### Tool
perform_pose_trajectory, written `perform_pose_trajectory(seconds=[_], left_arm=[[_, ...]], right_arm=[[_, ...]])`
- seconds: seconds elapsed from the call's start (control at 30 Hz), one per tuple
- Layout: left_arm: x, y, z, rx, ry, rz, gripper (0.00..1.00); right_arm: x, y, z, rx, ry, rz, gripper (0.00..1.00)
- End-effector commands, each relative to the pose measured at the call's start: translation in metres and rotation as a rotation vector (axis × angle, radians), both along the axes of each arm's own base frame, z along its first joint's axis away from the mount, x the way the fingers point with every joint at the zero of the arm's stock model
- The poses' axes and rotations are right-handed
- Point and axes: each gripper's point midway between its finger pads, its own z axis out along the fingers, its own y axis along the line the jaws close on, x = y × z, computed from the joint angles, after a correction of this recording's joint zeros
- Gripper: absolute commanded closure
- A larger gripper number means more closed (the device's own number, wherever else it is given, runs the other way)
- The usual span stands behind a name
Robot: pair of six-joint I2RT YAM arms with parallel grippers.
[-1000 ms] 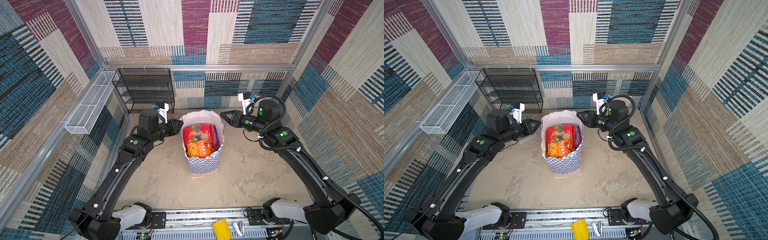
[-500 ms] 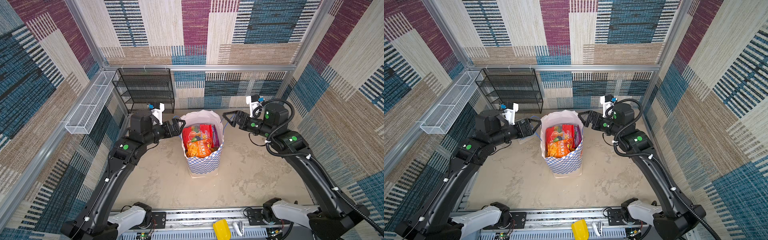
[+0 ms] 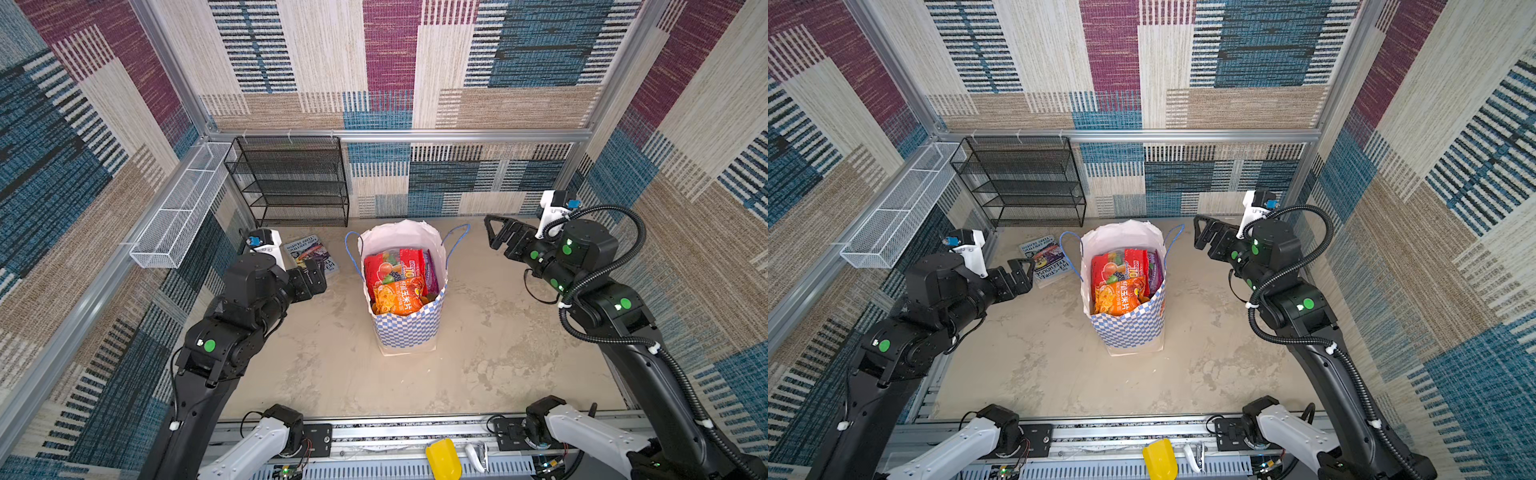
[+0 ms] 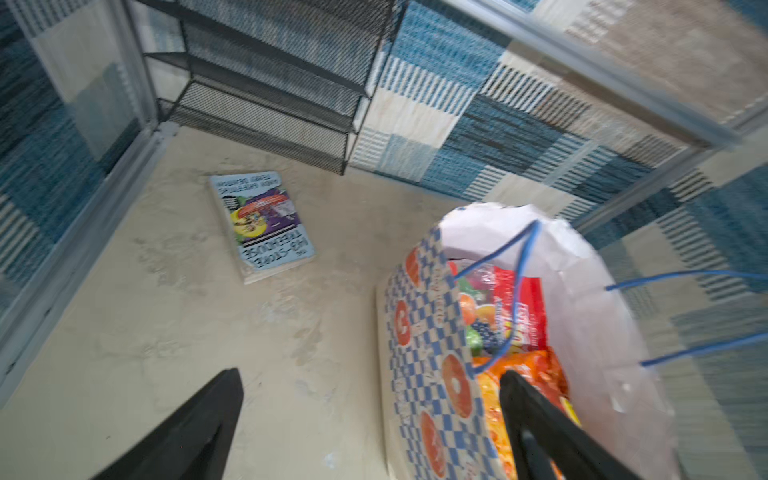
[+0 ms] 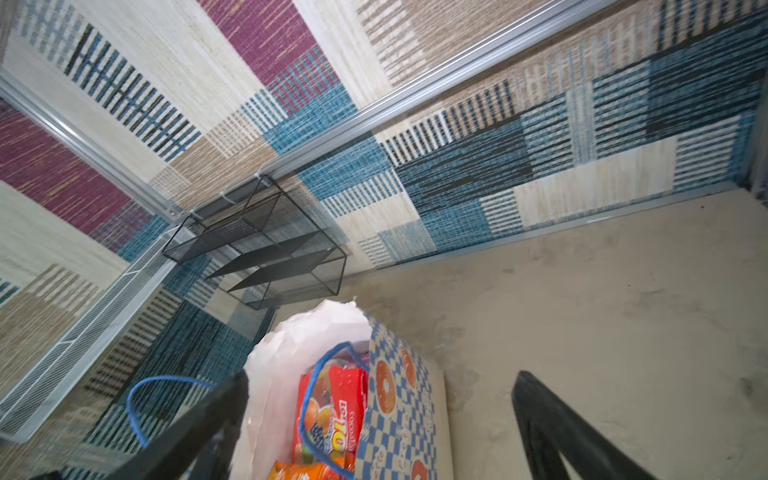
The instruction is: Place the snacks into the paper bag
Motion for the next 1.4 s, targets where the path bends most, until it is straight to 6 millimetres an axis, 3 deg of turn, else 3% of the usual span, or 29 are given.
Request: perform_pose_trajectory(seconds=[0.0,0.17,0.37,0.53,0.67,0.77,0.93,1.13,1.23,1.37], left_arm=[[0.010,0.030,-0.017,0.075,0.020,0.158,0.01],[0.034,0.048,-0.066,0.054,0.088,0.272,0.01],[0.055,0.094,-0.133,-0.054,0.165,0.457,0.01],[0.048,0.135,-0.156,0.044,0.088,0.636,0.01],[0.061,0.136,-0.180,0.100,-0.022,0.595,0.01],[0.068,0.136,-0.194,0.153,-0.010,0.565,0.01],[0.081,0.133,-0.217,0.237,0.037,0.506,0.01],[0.087,0.133,-0.250,0.287,0.008,0.479,0.01],[0.095,0.130,-0.250,0.313,0.012,0.441,0.01],[0.110,0.123,-0.251,0.354,0.013,0.366,0.00]], right_arm=[[0.022,-0.041,-0.008,0.018,-0.038,-0.154,0.00],[0.043,-0.090,-0.058,0.108,-0.017,-0.244,0.00],[0.055,-0.121,-0.128,0.080,-0.047,-0.309,0.00],[0.040,-0.141,-0.159,0.005,-0.120,-0.410,0.00],[0.042,-0.148,-0.189,-0.084,-0.092,-0.436,0.00],[0.039,-0.152,-0.213,-0.134,-0.077,-0.452,0.00],[0.027,-0.161,-0.233,-0.216,-0.114,-0.503,0.00],[0.005,-0.161,-0.238,-0.289,-0.186,-0.512,0.00],[0.001,-0.146,-0.239,-0.338,-0.241,-0.426,0.00],[0.008,-0.141,-0.251,-0.343,-0.229,-0.387,0.00]])
